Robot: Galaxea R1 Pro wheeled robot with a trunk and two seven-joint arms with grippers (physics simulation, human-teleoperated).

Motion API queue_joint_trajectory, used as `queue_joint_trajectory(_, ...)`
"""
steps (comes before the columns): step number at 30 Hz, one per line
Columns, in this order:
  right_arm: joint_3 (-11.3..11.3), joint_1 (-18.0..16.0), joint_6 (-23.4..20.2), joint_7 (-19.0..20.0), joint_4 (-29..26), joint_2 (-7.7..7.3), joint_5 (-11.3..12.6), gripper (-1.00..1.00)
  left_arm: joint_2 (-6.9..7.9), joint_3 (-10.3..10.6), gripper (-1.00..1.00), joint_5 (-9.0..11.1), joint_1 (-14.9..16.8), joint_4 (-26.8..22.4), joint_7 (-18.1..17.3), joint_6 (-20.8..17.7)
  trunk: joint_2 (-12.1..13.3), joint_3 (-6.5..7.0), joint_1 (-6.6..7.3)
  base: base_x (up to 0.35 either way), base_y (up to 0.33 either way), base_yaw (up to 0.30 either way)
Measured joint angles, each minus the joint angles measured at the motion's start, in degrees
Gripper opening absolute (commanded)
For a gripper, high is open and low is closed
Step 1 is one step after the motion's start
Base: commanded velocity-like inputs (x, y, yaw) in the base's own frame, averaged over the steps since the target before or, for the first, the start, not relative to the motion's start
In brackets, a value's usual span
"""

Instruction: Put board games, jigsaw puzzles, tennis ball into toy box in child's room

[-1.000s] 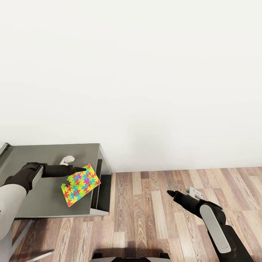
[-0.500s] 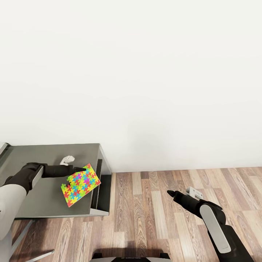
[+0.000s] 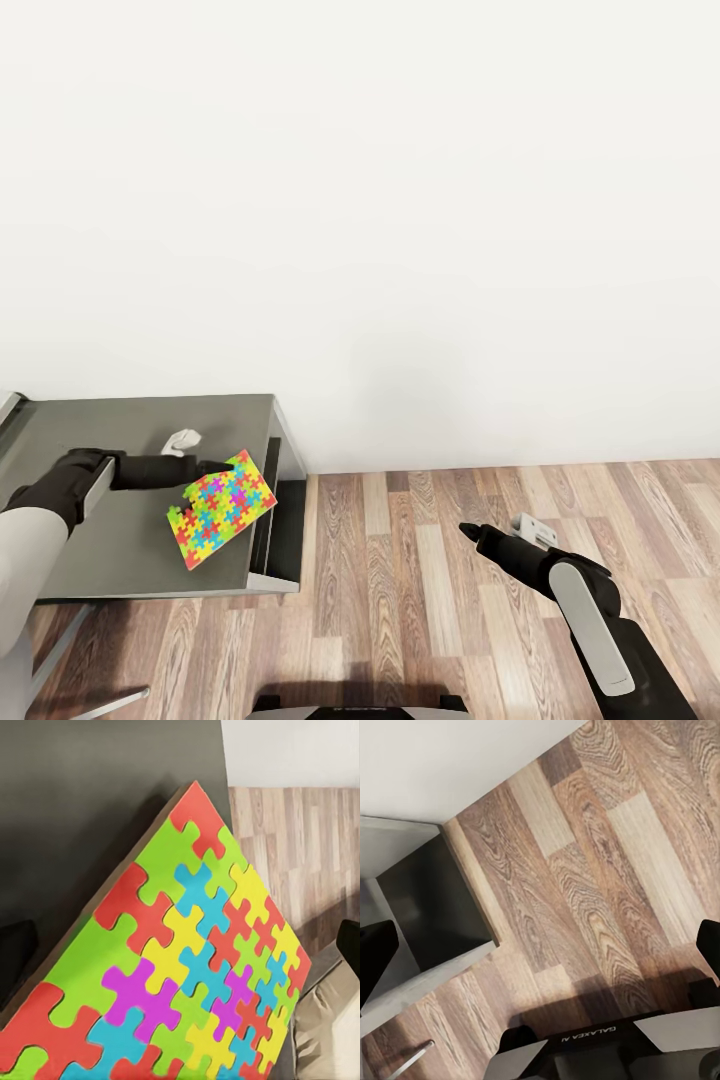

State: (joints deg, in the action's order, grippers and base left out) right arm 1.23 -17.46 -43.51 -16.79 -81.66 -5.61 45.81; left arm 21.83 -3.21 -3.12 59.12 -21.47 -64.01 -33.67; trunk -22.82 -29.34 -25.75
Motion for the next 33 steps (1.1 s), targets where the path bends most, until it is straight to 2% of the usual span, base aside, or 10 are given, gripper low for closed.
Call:
queue_joint_trajectory(2,0.0,0.0,0.0,0.0,0.0,-0.02,0.0,1.00,0.70,-0.2,1.00,0.0,0.0,-0.2,-2.9,0.2,0.0,0.00,0.00,0.000,0.000,0.000)
queue_joint_trajectory(6,0.0,0.0,0.0,0.0,0.0,-0.01,0.0,1.00,3.05,-0.3,1.00,0.0,0.0,-0.9,-8.9,0.4,0.0,0.00,0.00,0.000,0.000,0.000)
queue_joint_trajectory(13,0.0,0.0,0.0,0.0,0.0,0.00,0.0,1.00,6.66,-0.4,1.00,0.0,0.0,-2.2,-13.9,0.3,0.0,0.00,0.00,0.000,0.000,0.000)
queue_joint_trajectory(20,-0.1,0.0,0.0,0.0,0.0,0.00,0.1,1.00,10.12,-0.4,1.00,0.0,-0.4,-1.5,-24.4,0.6,0.0,0.00,0.00,0.000,0.000,0.000)
queue_joint_trajectory(22,-0.1,0.0,0.0,0.0,-0.1,0.00,0.1,1.00,10.57,-0.4,1.00,0.1,-0.5,-0.4,-25.7,0.7,0.0,0.00,0.00,0.000,0.000,0.000)
queue_joint_trajectory(26,-0.8,0.0,0.0,0.0,-0.2,0.00,0.0,1.00,10.93,-0.4,1.00,0.3,-0.6,1.5,-25.7,0.9,0.0,0.10,0.00,0.000,0.000,0.000)
queue_joint_trajectory(29,-2.4,0.0,0.4,0.1,-0.4,0.22,0.0,1.00,10.98,-0.5,1.00,0.4,-0.7,2.0,-25.7,0.7,0.0,0.32,0.00,0.000,0.000,0.000)
queue_joint_trajectory(33,-6.0,0.0,2.2,-0.1,-0.5,1.01,0.1,1.00,10.90,-0.5,1.00,0.5,-0.7,2.2,-25.7,0.5,0.0,0.68,0.00,0.000,0.000,0.000)
